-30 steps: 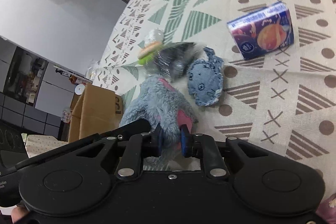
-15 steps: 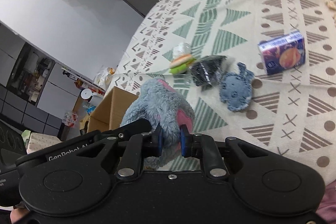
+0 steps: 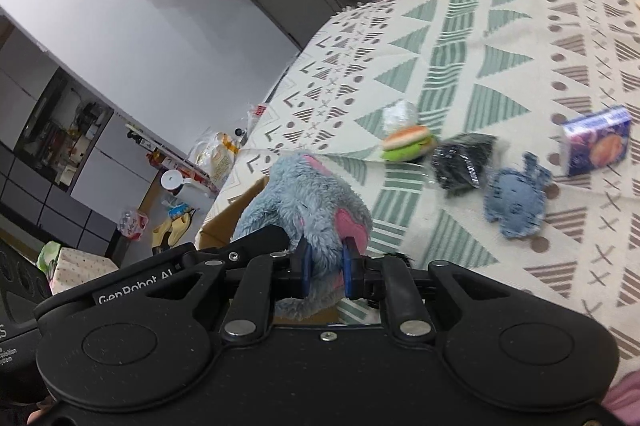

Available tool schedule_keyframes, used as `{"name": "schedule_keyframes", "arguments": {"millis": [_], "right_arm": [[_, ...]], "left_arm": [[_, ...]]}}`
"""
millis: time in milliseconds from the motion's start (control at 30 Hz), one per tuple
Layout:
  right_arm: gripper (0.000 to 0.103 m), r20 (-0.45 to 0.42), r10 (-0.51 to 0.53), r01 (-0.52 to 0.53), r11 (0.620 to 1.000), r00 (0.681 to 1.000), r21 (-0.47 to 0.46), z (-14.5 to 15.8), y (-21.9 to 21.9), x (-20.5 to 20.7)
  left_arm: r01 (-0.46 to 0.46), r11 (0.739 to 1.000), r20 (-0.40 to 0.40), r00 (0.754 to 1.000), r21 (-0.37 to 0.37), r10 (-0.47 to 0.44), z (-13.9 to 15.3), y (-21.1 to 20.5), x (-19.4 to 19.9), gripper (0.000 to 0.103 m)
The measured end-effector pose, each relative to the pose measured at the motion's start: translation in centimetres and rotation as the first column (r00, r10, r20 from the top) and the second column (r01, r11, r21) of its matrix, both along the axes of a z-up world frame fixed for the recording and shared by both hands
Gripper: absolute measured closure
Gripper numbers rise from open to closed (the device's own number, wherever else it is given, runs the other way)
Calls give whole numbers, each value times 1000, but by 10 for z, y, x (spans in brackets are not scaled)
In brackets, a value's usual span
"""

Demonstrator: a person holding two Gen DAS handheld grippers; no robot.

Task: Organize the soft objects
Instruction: 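Carry the grey plush with the right gripper into the cardboard box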

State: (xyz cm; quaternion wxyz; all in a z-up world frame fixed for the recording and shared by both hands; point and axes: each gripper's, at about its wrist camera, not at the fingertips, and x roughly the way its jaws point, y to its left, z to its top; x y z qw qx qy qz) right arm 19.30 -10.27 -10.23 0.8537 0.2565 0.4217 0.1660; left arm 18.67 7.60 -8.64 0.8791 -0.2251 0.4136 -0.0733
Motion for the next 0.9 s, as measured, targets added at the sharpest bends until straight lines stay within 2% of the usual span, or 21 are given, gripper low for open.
{"name": "schedule_keyframes", "arguments": {"millis": [433,900], "right_arm": [[88,-4,111,-111,994,994,-20,6,77,33],[88,-76,176,-178,984,981,-16,-27,142,59]], "left_arm": [[-147,988,-6,989,-42,147,-3,76,10,67],[-274,959,-115,957,-70,265,-38,143,27,67]]}}
